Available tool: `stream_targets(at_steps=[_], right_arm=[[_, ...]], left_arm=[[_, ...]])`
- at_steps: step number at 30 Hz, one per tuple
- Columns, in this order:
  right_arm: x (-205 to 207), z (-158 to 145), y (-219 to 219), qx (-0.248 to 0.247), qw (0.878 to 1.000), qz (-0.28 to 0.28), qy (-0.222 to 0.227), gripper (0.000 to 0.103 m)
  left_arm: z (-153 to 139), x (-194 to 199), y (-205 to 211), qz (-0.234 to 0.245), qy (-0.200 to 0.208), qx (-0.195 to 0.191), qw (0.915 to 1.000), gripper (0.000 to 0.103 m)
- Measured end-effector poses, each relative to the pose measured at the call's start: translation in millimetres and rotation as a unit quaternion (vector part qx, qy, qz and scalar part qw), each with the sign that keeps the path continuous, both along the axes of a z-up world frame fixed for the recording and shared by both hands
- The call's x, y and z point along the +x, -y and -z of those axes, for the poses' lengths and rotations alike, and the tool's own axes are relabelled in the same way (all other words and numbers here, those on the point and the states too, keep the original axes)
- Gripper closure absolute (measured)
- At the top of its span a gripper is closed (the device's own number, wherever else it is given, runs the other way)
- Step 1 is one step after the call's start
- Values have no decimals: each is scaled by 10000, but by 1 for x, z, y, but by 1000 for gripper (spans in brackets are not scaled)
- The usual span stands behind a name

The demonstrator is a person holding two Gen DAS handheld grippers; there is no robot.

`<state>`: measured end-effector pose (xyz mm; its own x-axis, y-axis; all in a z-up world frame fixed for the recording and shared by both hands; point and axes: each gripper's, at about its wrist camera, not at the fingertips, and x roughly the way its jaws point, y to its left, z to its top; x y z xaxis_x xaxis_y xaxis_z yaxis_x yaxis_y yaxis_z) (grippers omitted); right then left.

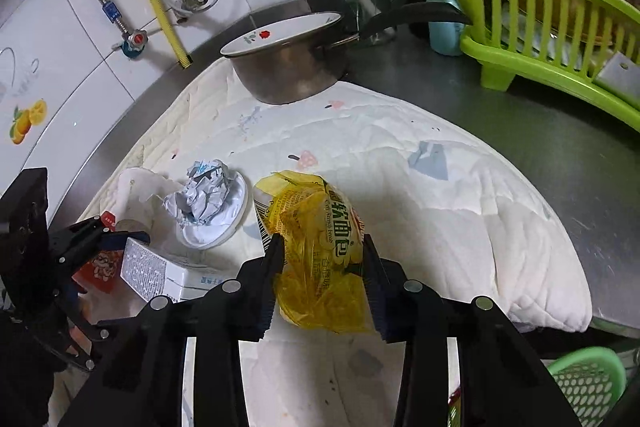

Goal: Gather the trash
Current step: 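Grasp the white milk carton with the left gripper while the right gripper holds the yellow wrapper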

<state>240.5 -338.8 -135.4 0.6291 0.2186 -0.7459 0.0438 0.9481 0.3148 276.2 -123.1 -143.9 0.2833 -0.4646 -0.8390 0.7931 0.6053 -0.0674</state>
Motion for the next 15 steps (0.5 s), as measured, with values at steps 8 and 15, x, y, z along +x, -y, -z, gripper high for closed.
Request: stream_targets(at_steps=[8, 15], right_arm=[[-16, 3, 4, 94, 9999, 64, -14, 66], [-38, -3, 9, 103, 9999, 100, 48, 66]], left_arm=[[7, -3, 6, 66, 476, 609, 9970, 34], [1, -18, 0, 12, 150, 316, 9994, 54]])
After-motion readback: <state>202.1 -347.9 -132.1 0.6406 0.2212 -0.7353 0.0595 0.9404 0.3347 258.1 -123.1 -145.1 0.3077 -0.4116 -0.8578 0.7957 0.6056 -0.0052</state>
